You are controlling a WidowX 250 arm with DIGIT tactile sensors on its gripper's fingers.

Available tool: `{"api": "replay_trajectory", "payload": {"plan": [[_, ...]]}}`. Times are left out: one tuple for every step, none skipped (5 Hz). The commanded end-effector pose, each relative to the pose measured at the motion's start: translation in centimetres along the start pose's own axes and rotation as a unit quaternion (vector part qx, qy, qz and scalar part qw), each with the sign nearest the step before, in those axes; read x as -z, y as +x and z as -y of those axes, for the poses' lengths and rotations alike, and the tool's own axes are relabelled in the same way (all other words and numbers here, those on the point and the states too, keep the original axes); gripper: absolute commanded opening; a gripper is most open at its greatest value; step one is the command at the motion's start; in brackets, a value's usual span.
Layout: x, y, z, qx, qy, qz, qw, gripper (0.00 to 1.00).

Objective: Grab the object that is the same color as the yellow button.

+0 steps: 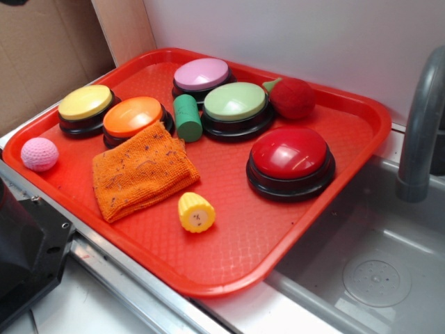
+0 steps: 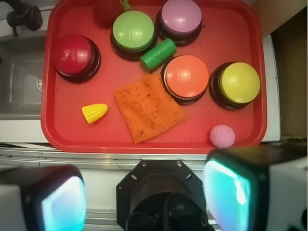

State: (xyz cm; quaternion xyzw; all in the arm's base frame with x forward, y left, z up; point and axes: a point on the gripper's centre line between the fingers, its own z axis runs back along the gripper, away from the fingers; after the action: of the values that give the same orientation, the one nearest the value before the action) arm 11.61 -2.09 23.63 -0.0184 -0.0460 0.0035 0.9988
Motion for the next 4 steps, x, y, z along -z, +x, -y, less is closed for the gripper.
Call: {"api": "replay_trajectory", "payload": {"plan": [[0.0,0.0,0.0,0.0,0.0,0.0,1.0,1.0],[1.0,1.1,1.3,-0.005,-0.011,-0.005,1.0,1.0],[2.3,1.8,2.9,-0.041,-0.03,0.023,0.998,1.0],[5.2,2.2,3.6,-0.092,-0.064,0.008,0.994,1.0]]}}
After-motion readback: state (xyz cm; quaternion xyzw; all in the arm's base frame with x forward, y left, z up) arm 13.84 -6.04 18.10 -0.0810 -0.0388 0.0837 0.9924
